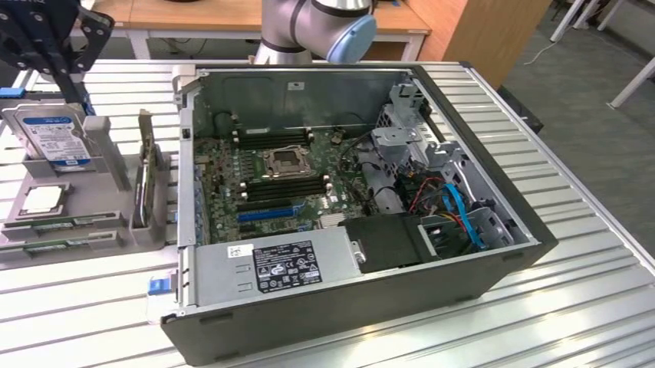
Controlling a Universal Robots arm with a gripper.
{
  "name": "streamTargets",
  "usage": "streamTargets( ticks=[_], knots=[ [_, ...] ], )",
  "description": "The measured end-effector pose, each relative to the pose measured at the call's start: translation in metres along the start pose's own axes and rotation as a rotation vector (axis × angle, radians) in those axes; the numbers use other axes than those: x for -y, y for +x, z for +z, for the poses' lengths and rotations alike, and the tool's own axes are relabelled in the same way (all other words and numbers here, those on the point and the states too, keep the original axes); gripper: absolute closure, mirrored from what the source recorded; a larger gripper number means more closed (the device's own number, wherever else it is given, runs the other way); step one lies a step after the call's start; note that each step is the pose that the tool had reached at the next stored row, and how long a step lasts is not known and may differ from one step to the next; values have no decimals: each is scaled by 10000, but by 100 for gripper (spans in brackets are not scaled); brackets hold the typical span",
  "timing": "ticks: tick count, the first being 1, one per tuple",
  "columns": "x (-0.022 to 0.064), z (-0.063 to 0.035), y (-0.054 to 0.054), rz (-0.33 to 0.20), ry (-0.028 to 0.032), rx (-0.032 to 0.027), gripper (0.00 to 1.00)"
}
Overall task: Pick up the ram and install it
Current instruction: 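Reach for the ram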
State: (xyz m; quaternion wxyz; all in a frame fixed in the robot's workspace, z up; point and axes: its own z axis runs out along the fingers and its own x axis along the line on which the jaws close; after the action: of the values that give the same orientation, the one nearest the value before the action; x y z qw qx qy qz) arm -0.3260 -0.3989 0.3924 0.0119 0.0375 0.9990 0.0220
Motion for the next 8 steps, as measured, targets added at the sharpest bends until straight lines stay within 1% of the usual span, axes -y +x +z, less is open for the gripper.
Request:
streamTargets(
  ticks=[8],
  knots=[
    [12,-2,154,-1,0,0,90]
  ],
)
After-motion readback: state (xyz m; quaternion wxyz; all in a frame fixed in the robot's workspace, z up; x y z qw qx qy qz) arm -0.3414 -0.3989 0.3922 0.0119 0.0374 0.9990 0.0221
